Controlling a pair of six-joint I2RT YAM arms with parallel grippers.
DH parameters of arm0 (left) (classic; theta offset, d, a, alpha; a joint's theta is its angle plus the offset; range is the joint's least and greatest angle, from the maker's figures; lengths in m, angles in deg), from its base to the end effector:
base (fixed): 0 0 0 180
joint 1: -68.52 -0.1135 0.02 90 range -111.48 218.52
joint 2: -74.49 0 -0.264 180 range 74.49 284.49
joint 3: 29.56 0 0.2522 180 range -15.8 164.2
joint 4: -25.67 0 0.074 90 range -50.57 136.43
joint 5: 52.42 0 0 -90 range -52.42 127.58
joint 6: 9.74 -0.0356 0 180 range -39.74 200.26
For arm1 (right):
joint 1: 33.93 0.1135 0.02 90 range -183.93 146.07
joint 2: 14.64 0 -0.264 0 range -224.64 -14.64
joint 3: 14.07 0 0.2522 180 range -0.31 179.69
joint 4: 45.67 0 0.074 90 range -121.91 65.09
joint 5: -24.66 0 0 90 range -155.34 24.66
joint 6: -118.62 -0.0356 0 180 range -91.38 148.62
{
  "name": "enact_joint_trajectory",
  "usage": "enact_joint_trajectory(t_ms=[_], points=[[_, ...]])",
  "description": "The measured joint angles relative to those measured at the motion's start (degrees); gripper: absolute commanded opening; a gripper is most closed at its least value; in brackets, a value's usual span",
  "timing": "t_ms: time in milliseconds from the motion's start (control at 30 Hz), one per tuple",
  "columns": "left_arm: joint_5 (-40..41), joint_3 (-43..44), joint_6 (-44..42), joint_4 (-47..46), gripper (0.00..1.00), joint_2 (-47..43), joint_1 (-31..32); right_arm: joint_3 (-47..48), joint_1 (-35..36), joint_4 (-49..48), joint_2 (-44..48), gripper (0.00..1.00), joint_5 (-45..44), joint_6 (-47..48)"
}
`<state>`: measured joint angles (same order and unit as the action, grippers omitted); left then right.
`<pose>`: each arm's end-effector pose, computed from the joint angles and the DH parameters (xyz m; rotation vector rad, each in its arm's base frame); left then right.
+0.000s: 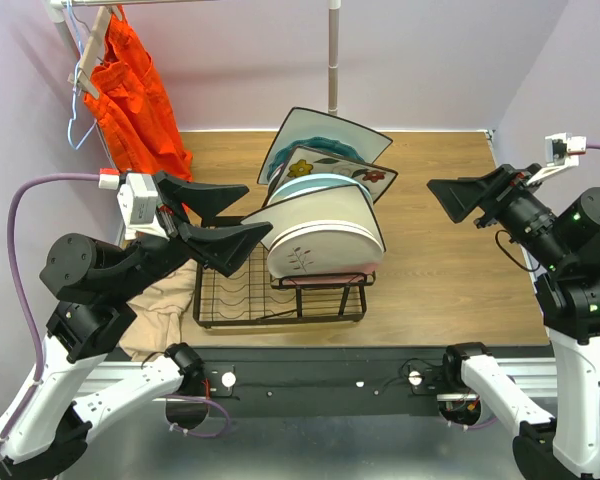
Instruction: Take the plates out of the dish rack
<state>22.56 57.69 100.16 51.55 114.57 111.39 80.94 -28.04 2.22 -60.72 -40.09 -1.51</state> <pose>0.0600 -0.0683 0.5078 0.4913 1.1919 -1.1069 0.1066 0.0263 0.4957 -0.0206 1.6158 0.8316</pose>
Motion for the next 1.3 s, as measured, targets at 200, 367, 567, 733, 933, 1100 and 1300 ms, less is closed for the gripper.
enact_joint_trajectory(t_ms=[200, 367, 567, 733, 933, 1100, 1300], points=[[0.0, 0.0, -0.87, 1.18, 0.88, 0.09, 0.0, -0.28, 0.0, 0.02, 1.44, 1.0, -1.57, 0.81], [-0.02, 2.23, -2.54, 5.29, 0.88, 2.21, 0.0, -0.63, 0.0, -0.74, 3.13, 0.86, -0.35, 3.3], [0.2, 3.26, -4.13, 8.68, 0.88, 2.91, 0.0, 2.21, 0.0, -0.94, -3.39, 0.79, 7.58, 5.79], [0.68, 3.32, -4.28, 10.88, 0.88, 2.75, 0.0, 14.58, 0.0, 2.86, -13.62, 0.72, 14.27, 10.19], [-0.26, 3.3, -4.2, 11.17, 0.85, 2.51, 0.0, 14.86, 0.0, 1.53, -11.8, 0.72, 25.81, 13.66], [-5.46, 1.55, -5.16, 10.08, 0.72, 2.05, 0.0, 8.9, 0.0, 2.89, -7.08, 0.72, 31.06, 20.96], [-9.44, 0.57, -8.22, 10.05, 0.64, 6.01, 0.0, -1.25, 0.0, 2.51, -5.29, 0.72, 38.34, 29.59]])
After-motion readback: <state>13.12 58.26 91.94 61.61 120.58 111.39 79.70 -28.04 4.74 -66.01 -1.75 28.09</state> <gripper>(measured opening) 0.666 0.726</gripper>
